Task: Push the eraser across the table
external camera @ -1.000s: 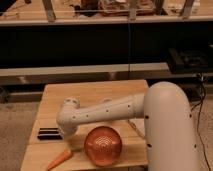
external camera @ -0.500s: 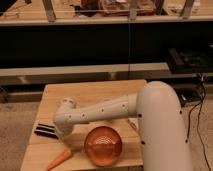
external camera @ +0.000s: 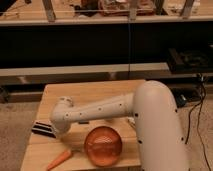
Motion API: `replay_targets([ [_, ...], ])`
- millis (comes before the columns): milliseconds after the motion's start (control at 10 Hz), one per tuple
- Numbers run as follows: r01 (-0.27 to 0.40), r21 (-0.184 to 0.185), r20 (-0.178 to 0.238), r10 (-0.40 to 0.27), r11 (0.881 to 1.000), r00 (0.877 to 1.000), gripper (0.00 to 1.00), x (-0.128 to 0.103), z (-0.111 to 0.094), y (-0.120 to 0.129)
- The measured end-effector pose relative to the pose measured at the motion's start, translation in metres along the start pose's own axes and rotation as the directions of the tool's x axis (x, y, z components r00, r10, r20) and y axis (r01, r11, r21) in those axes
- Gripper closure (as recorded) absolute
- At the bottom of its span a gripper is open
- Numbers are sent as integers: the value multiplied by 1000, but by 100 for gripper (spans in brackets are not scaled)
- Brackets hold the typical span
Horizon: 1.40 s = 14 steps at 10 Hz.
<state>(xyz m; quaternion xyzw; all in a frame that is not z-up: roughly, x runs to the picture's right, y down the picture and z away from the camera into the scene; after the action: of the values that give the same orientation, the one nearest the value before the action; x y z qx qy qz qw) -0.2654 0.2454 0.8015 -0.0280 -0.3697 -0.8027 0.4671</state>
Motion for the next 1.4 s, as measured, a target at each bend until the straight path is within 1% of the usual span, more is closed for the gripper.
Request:
replay_targets([
  [500, 30, 15, -2, -30, 999, 1000, 100, 16, 5, -11],
  [800, 71, 25, 1, -71, 997, 997, 100, 34, 12, -25],
  [1400, 120, 31, -14, -120, 992, 993, 100, 62, 14, -34],
])
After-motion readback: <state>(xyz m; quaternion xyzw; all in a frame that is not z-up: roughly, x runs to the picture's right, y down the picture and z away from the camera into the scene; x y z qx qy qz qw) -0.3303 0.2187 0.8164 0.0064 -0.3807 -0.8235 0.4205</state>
